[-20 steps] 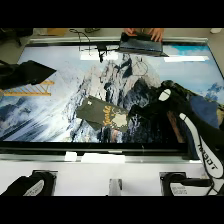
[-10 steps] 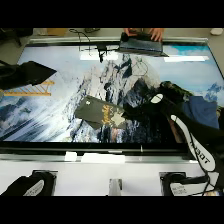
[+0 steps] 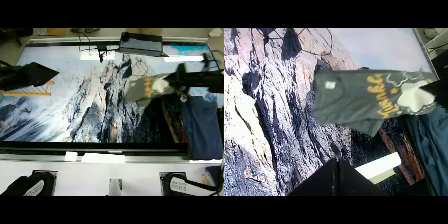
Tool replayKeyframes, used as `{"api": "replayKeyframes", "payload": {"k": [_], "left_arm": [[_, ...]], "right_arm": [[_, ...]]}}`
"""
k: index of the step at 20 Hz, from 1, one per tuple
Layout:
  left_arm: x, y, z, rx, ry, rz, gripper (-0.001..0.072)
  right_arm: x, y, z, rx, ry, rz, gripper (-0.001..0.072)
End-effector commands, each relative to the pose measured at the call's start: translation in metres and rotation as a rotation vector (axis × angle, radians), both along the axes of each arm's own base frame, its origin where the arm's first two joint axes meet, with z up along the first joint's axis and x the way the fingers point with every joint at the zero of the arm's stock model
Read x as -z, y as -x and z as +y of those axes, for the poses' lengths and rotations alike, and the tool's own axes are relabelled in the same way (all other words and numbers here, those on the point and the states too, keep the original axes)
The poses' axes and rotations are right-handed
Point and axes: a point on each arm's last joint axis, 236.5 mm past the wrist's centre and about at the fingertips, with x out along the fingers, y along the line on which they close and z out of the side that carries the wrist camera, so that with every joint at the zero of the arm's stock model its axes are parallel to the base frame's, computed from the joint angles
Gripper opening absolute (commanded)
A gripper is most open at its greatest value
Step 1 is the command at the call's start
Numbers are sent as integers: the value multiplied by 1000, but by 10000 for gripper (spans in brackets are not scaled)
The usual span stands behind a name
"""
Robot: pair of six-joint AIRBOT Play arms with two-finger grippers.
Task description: Fold the shirts.
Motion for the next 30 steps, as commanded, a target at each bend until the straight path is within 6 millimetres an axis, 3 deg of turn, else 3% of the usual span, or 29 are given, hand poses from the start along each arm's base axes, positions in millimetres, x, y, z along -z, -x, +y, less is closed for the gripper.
{"api": "replayKeyframes", "payload": {"k": [1,4,6,9,12,14,17,19,23,25,28,29,30], "left_arm": [[0,7,-12,37,-1,0,38],[0,13,-23,69,-2,0,39],[0,14,-24,73,-2,0,38],[0,14,-24,73,-2,-1,39],[0,14,-24,81,-13,-13,38],[0,14,-24,81,-13,-13,39],[0,14,-24,81,-13,-14,38],[0,14,-24,82,-15,-16,38],[0,14,-24,82,-15,-15,38],[0,14,-24,82,-15,-15,39],[0,14,-24,82,-15,-15,39],[0,14,-24,82,-15,-15,39],[0,14,-24,83,-15,-15,39]], "right_arm": [[-61,23,-93,188,27,-80,19],[-79,47,-157,350,62,-102,19],[-75,66,-189,420,73,-65,20],[-62,103,-224,498,67,24,20],[-74,126,-263,638,87,-3,20],[-69,146,-281,699,138,36,20],[-15,202,-287,675,274,327,20],[16,233,-280,655,279,494,20],[58,300,-279,658,382,772,20],[74,312,-273,666,384,813,21],[105,319,-247,623,299,871,30],[114,324,-246,621,304,894,203],[116,326,-251,631,326,896,502]]}}
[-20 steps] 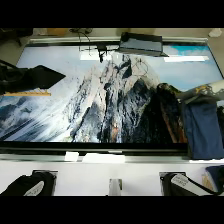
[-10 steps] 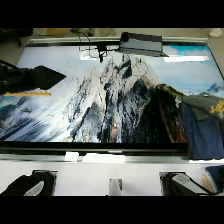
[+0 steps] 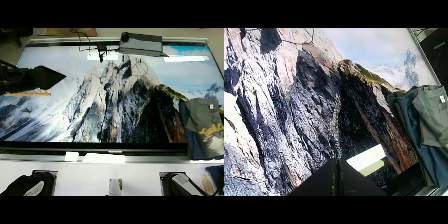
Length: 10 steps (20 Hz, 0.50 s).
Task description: Fold the shirts.
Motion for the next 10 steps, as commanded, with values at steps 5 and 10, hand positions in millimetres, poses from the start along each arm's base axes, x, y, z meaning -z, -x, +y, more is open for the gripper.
{"api": "replayKeyframes", "payload": {"k": [5,10], "left_arm": [[-8,-11,2,-33,19,-39,36],[62,-83,68,-226,-413,18,33]], "right_arm": [[-62,-70,-49,-64,262,-324,612],[-210,-201,-20,-387,644,-708,583]]}}
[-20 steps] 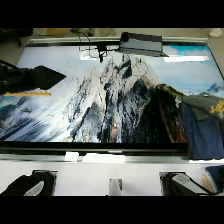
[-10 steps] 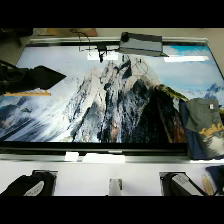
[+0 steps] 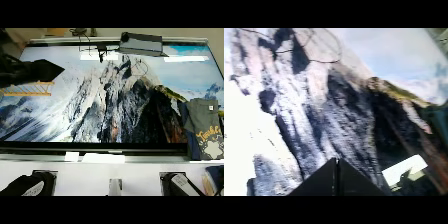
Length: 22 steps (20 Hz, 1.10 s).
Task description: Fold the shirts.
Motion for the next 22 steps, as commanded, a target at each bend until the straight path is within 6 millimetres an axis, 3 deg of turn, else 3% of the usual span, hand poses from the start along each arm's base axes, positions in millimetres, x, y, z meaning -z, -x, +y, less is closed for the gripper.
{"api": "replayKeyframes", "payload": {"k": [1,2,3,4,5,6,7,8,11,22], "left_arm": [[74,-45,74,-231,-381,169,36],[101,-49,95,-294,-483,258,42],[127,-48,106,-330,-535,351,145],[155,-42,106,-337,-545,463,403],[179,-29,104,-304,-571,569,620],[200,-12,105,-251,-631,666,711],[213,-2,106,-225,-659,708,711],[218,3,106,-220,-665,711,711],[212,-4,105,-233,-637,636,711],[214,-6,104,-232,-634,631,710]], "right_arm": [[-69,-86,68,-284,239,-139,577],[-55,-101,106,-370,234,-83,521],[-35,-113,145,-426,218,-17,520],[-13,-120,176,-453,196,49,524],[12,-125,210,-484,147,113,580],[34,-126,239,-522,80,162,673],[54,-126,269,-580,0,208,682],[70,-123,286,-614,-57,259,687],[93,-114,294,-639,-97,359,690],[93,-117,293,-636,-90,349,681]]}}
